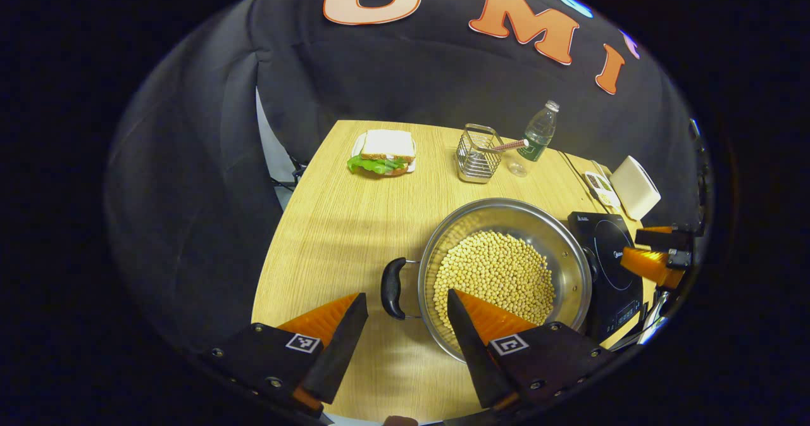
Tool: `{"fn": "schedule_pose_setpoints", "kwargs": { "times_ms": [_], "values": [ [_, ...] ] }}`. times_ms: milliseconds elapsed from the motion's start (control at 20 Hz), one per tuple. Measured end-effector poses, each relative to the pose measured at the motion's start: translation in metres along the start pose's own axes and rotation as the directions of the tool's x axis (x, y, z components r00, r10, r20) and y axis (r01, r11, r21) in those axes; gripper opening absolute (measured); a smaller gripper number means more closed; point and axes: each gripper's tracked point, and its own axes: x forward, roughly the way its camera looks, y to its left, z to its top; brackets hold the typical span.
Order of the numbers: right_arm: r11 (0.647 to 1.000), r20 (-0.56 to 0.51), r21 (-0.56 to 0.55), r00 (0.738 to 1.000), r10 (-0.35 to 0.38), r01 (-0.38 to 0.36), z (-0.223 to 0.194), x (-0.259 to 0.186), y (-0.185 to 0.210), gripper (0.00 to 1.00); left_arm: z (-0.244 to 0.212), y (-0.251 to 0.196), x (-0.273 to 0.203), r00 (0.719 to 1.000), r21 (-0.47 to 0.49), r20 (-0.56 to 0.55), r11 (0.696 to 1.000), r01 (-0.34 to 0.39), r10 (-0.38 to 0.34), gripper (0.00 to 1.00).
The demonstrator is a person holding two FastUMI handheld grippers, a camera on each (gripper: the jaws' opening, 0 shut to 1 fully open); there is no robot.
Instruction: First push the handle of the pot to place it horizontally, then grasp the pot with both hands and set it on the induction cooktop.
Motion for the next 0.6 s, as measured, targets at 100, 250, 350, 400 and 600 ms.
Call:
{"fn": "schedule_pose_setpoints", "kwargs": {
  "times_ms": [100, 250, 350, 400, 600],
  "values": [
    [1.0, -0.063, 0.009, 0.998, 0.003, -0.003, -0.015, 0.019, 0.006, 0.95, 0.0, -0.002, 0.011, 1.0, 0.002, -0.01, 1.0, 0.02, -0.02, 0.82],
    [1.0, -0.12, 0.027, 0.993, 0.002, 0.001, -0.028, 0.037, 0.008, 0.95, 0.0, 0.0, 0.025, 1.0, 0.04, -0.012, 0.999, 0.022, -0.022, 0.82],
    [1.0, -0.14, 0.024, 0.99, -0.012, 0.016, -0.034, 0.049, 0.007, 0.93, -0.001, 0.006, 0.034, 1.0, 0.071, -0.017, 0.997, -0.001, 0.002, 0.82],
    [1.0, -0.151, 0.026, 0.988, -0.012, 0.016, -0.037, 0.054, 0.009, 0.93, 0.0, 0.01, 0.041, 1.0, 0.079, -0.021, 0.997, -0.013, 0.014, 0.82],
    [0.998, -0.179, 0.039, 0.983, -0.034, 0.041, -0.044, 0.073, 0.007, 0.88, -0.009, 0.01, 0.059, 0.998, 0.07, -0.056, 0.998, 0.005, -0.001, 0.82]
  ]
}}
